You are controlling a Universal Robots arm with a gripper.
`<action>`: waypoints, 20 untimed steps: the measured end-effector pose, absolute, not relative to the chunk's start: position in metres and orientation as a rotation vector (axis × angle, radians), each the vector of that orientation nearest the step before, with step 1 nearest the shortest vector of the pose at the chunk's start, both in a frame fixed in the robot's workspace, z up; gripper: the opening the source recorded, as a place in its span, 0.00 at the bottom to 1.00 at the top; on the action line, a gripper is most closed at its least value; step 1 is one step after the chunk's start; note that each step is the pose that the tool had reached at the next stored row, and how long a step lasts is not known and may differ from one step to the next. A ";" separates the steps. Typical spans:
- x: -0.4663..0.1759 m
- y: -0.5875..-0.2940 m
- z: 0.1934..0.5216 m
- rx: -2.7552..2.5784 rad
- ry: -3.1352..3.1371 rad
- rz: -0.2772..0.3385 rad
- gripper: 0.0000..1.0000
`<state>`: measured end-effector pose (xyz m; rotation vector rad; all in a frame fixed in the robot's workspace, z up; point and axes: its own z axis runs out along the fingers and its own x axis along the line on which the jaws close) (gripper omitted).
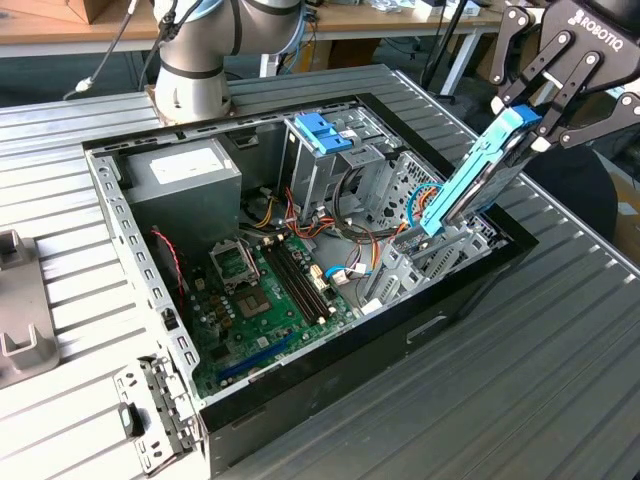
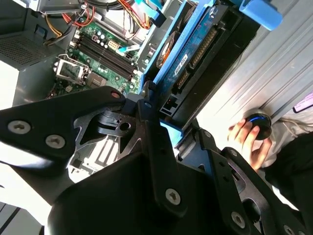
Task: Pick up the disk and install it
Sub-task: 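Insert the disk into the insertion slot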
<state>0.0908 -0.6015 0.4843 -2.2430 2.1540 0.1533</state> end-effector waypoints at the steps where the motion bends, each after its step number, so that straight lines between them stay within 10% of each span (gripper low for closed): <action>1: 0.091 -0.601 0.484 -2.243 2.154 0.153 0.37; 20: 0.106 -0.601 0.472 -2.243 2.154 0.153 0.37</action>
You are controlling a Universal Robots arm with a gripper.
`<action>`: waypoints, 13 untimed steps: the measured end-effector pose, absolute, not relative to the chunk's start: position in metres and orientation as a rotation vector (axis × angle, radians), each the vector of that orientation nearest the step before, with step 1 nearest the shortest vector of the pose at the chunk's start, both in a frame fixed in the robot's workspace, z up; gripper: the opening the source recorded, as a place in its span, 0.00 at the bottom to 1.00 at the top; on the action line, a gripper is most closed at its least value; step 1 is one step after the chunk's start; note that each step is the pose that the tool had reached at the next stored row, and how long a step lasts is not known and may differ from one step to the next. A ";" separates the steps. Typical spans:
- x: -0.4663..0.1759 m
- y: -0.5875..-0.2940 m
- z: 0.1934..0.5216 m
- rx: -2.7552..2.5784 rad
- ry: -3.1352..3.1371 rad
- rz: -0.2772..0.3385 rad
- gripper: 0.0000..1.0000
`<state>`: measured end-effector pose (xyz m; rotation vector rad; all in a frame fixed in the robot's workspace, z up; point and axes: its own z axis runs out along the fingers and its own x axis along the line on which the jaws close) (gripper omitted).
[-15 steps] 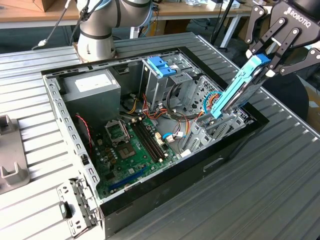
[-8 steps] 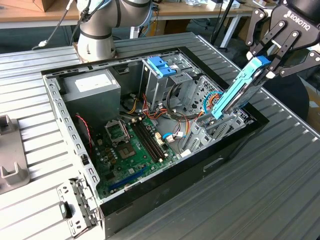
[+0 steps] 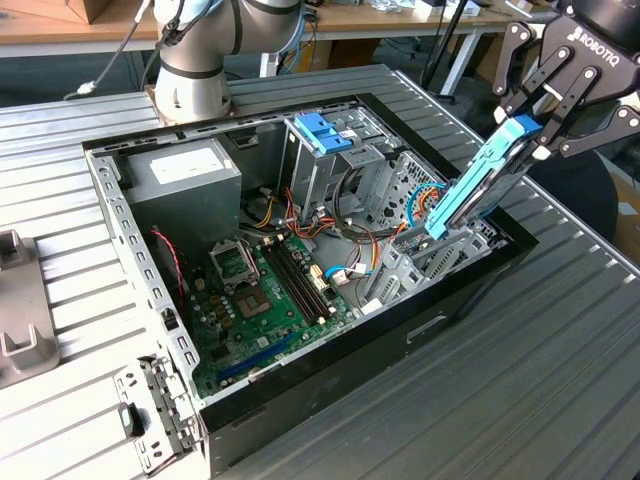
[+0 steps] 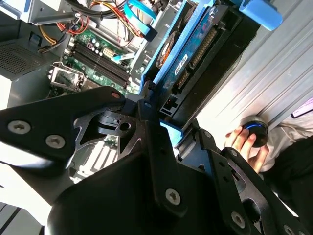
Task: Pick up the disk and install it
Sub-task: 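Insert the disk into the insertion slot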
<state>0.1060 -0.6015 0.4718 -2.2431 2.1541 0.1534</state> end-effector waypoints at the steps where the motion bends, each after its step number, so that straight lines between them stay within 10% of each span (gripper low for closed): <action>1: 0.107 -0.601 0.471 -2.243 2.154 0.154 0.37; 13: 0.107 -0.602 0.463 -2.243 2.154 0.154 0.37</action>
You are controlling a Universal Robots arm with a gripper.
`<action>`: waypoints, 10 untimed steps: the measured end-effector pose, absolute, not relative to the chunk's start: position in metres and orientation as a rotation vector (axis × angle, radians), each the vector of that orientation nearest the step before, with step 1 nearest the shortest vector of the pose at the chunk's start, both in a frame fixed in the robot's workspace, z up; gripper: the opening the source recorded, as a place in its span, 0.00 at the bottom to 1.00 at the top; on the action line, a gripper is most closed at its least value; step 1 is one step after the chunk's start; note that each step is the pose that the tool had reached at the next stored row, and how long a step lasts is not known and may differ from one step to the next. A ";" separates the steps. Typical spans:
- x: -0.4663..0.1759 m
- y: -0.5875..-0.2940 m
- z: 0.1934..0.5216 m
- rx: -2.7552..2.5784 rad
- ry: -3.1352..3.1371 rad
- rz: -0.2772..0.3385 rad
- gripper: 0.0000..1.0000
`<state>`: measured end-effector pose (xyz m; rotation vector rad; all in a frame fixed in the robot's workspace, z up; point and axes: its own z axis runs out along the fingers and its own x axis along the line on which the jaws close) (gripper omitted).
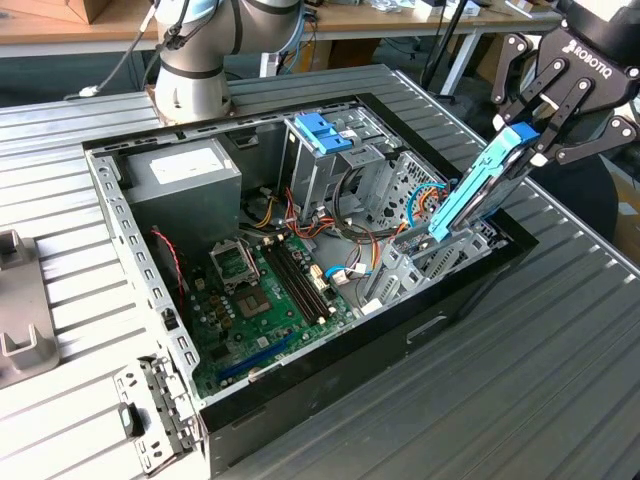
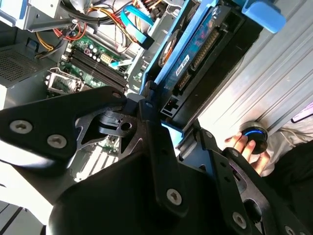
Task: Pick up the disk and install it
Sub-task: 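Insert the disk into the insertion slot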
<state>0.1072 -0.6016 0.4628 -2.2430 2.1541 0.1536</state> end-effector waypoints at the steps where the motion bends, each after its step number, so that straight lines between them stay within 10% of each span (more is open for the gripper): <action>1: 0.107 -0.602 0.463 -2.243 2.154 0.153 0.37; 10: 0.099 -0.601 0.465 -2.243 2.154 0.153 0.37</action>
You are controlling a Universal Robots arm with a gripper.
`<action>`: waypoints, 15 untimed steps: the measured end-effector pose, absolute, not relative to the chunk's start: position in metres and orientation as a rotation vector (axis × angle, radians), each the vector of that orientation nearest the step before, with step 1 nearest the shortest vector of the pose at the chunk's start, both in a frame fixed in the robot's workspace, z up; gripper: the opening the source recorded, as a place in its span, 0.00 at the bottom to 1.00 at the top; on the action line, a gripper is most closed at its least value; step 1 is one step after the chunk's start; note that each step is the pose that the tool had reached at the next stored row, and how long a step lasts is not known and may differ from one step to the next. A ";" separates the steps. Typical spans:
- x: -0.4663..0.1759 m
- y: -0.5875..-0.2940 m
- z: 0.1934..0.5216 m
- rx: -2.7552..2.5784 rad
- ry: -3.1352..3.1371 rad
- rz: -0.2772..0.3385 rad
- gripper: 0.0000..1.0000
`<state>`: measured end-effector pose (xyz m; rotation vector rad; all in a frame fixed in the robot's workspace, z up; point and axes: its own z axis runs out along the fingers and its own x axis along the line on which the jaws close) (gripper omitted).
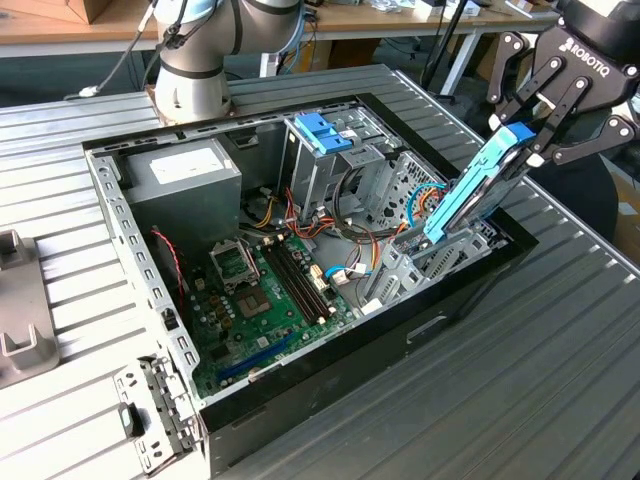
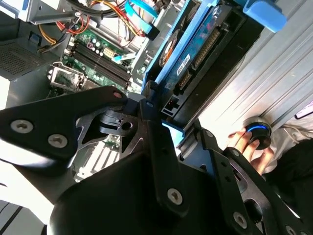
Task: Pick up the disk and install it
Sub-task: 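Insert the disk into the insertion slot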
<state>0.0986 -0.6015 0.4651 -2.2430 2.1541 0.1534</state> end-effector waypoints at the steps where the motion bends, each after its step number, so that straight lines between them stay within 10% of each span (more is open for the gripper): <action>1: 0.096 -0.602 0.465 -2.243 2.154 0.153 0.37; 15: 0.081 -0.599 0.459 -2.213 2.183 0.152 0.37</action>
